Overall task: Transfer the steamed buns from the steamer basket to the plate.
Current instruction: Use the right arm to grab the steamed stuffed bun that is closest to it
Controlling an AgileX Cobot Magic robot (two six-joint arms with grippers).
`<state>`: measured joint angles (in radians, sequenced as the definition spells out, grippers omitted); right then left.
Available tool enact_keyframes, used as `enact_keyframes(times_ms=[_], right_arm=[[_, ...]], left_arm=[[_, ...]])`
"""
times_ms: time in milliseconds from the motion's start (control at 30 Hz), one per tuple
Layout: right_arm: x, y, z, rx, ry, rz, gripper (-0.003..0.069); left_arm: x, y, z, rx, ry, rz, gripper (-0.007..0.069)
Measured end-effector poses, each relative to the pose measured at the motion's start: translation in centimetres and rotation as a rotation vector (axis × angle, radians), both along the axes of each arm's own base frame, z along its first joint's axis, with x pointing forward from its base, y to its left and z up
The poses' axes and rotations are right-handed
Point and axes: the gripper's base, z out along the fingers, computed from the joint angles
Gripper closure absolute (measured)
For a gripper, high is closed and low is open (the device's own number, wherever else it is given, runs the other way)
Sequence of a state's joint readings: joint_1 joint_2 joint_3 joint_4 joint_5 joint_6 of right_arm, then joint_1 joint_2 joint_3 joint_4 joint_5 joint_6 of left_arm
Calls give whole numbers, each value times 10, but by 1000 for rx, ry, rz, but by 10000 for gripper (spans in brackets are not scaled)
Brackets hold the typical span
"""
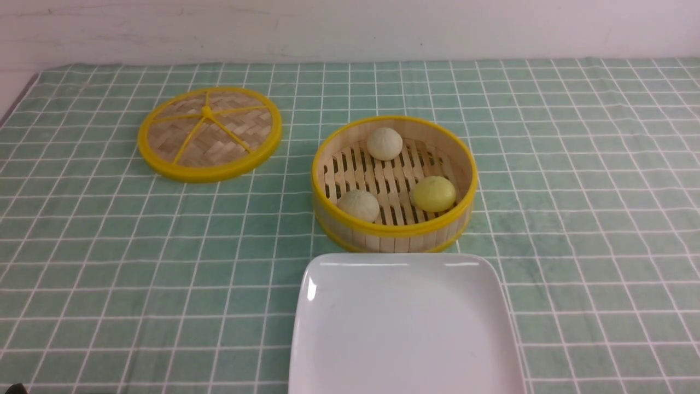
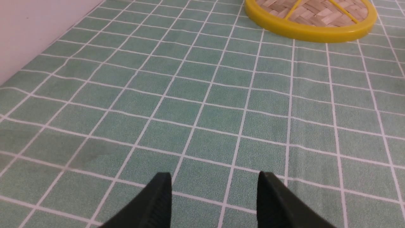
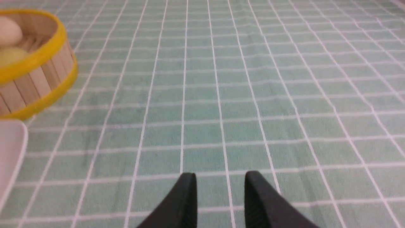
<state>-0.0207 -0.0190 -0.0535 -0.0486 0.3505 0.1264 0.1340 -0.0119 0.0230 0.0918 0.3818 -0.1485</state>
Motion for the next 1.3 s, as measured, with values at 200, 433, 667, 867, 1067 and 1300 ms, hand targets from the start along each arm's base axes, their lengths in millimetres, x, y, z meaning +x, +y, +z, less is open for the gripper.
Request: enact_keyframes(times_ms=[200,433,667,867,1067,1300], right_arm=[[-15,2,66,57,-223,14,419],[-28,5,102,155,-386,46,419],[-29,5,108,210,-455,56,419],[-29,5,109,216,-470,57,419],[-29,5,109,217,-470,57,419],[-29,5,109,217,-464,57,419]], left_arm=[[0,0,0,0,0,0,238],[0,0,0,0,0,0,238],[0,0,0,0,0,0,238],[0,1,0,32,4,2,238],[0,3,0,77,11,6,238],[0,1,1,37,-11,5,238]])
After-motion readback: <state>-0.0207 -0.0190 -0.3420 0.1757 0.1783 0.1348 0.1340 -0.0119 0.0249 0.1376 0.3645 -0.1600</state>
